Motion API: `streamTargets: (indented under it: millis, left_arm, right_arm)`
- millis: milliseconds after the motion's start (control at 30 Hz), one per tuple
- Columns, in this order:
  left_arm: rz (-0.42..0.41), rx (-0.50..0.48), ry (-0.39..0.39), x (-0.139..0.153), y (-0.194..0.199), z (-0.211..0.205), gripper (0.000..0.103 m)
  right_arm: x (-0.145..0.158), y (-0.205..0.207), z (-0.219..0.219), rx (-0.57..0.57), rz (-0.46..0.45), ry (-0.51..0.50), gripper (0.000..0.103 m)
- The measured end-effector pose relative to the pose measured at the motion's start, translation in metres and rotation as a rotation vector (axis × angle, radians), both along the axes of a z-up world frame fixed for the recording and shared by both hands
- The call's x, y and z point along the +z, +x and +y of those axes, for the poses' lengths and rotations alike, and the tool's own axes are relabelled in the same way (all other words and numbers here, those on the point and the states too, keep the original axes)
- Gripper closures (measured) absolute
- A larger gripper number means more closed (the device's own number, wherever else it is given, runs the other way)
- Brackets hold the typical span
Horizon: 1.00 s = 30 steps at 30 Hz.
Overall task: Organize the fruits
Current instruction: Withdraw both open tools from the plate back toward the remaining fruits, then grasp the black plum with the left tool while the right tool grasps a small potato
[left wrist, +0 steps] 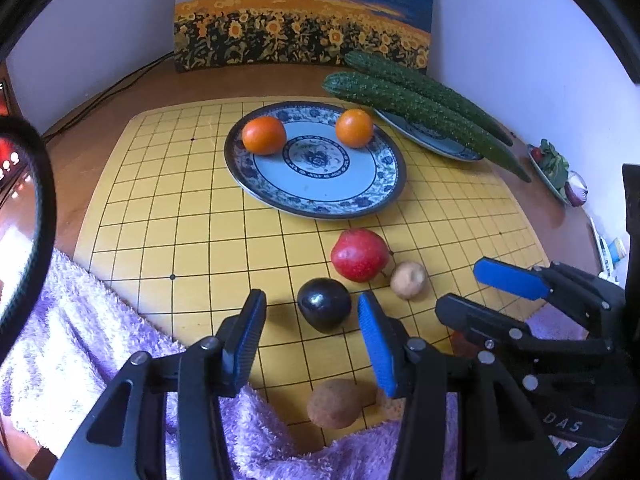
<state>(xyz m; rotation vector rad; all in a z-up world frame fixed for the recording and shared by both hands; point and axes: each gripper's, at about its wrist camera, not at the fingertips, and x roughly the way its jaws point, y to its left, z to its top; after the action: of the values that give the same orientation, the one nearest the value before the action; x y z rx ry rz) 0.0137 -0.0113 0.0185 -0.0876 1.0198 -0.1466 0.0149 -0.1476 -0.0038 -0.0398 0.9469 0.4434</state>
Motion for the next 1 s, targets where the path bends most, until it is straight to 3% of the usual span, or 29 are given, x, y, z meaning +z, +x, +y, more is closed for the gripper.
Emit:
streamTargets:
  millis: [233, 667, 767, 1000]
  left_arm:
    - [-0.001, -0.018, -0.030, -0.001, 0.001, 0.001, 0.074]
    - [-0.048, 0.039, -0.038, 0.013, -0.005, 0.022, 0.074]
    - [-0.047, 0.054, -0.042, 0.014, -0.004, 0.028, 0.074]
    - [-0.044, 0.067, -0.043, 0.015, -0.001, 0.031, 0.074]
  right_arm:
    - [-0.002, 0.001, 0.003, 0.005, 0.009, 0.000, 0.050]
    - [-0.005, 0.004, 0.020, 0.049, 0.010, 0.019, 0.051]
    - [-0.006, 0.005, 0.026, 0.064, 0.012, 0.020, 0.060]
    - [-0.012, 0.008, 0.034, 0.066, 0.003, -0.003, 0.070]
